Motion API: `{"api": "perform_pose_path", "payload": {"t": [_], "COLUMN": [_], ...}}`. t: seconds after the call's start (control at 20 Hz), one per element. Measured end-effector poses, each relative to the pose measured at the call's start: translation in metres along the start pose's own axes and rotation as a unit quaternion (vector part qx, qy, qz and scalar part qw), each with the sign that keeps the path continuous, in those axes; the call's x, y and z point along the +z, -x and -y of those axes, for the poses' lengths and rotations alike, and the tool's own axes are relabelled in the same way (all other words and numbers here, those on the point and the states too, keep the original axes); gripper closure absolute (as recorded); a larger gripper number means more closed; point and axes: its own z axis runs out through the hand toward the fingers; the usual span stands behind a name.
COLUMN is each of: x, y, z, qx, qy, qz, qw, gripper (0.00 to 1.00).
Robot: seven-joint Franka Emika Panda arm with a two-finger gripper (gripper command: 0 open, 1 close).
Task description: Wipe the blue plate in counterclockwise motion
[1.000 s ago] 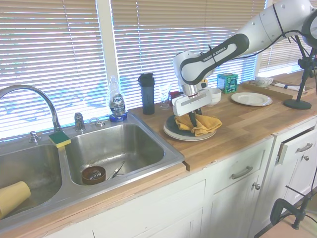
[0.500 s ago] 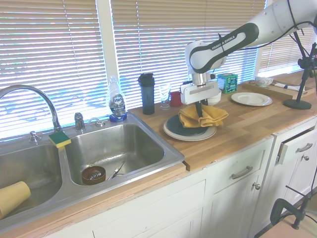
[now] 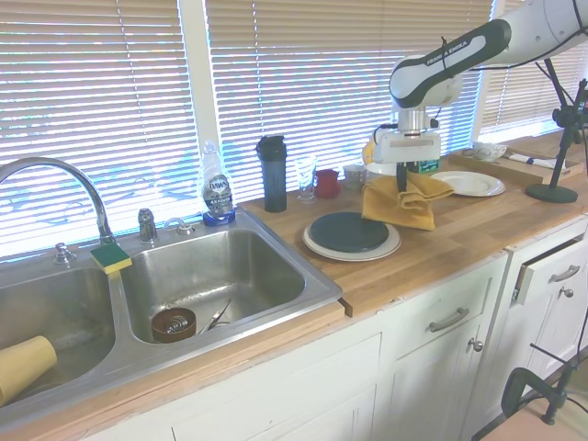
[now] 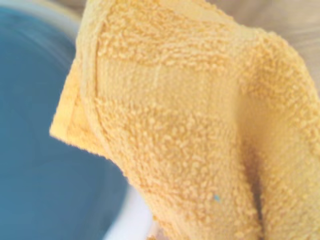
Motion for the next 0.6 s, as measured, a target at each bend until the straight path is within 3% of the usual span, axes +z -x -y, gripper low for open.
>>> {"api": "perform_pose_path", "payload": {"t": [0.6], "x": [0.04], "y": [-0.078], "z": [-0.016], "qx": [0.046], "qy": [0.014], "qz": [0.049], "qw": [0.9976], "gripper": [1.0]}}
